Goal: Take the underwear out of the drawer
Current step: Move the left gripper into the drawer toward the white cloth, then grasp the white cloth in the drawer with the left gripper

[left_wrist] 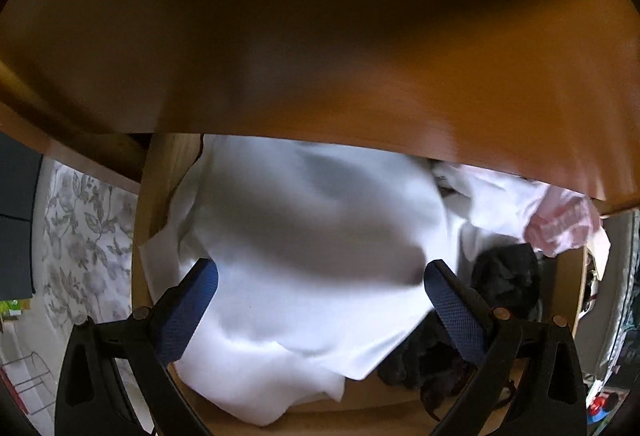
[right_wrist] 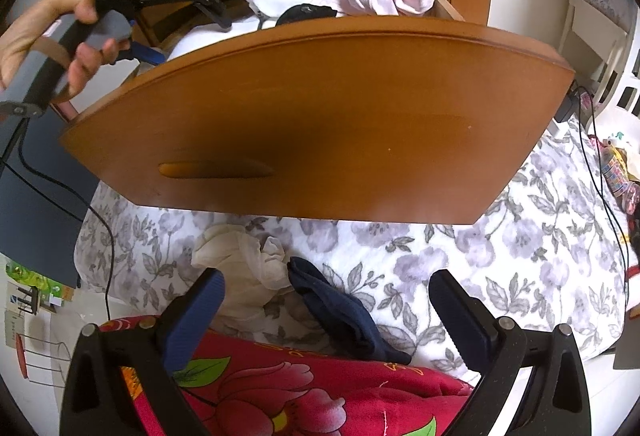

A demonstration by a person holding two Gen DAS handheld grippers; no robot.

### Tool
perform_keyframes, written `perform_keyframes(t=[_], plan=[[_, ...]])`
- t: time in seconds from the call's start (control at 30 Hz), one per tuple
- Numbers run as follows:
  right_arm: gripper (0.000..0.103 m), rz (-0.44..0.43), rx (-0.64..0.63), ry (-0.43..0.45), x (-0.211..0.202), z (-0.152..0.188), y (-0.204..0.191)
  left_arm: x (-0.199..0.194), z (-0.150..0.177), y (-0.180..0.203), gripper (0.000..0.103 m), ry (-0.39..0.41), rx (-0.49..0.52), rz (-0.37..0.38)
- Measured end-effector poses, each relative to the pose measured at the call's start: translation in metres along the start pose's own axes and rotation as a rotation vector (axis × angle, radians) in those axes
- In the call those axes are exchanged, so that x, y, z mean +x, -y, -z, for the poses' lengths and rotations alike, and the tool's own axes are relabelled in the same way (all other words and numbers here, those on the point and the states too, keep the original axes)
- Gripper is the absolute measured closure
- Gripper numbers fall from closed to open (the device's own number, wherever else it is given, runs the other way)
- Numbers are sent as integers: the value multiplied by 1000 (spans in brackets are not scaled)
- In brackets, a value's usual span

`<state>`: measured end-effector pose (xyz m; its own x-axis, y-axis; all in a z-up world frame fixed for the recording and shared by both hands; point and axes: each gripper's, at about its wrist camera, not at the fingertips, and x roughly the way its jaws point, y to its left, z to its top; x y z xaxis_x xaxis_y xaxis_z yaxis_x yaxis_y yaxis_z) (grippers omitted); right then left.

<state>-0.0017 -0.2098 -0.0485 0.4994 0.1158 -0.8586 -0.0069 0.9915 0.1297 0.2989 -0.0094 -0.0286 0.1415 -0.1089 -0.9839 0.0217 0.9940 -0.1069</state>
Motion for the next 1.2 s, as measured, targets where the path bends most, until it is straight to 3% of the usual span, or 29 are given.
perform_keyframes(t=[0.17, 0.43, 0.73, 1.0, 1.2], plan=[[0, 3, -7, -10, 3, -1, -1, 14, -3, 10, 0, -44, 45, -33], [0, 5, -15, -18, 4, -1, -3, 22, -4, 14, 2, -45, 69, -34], [0, 7, -14, -24, 5, -1, -3, 26, 0, 4, 25, -20, 98, -37], [0, 10, -14, -24, 5, 0, -2, 12, 6, -1, 59, 32, 74, -34], [0, 16, -14, -21, 4, 0, -3, 0, 20, -16, 74, 96, 63, -27]])
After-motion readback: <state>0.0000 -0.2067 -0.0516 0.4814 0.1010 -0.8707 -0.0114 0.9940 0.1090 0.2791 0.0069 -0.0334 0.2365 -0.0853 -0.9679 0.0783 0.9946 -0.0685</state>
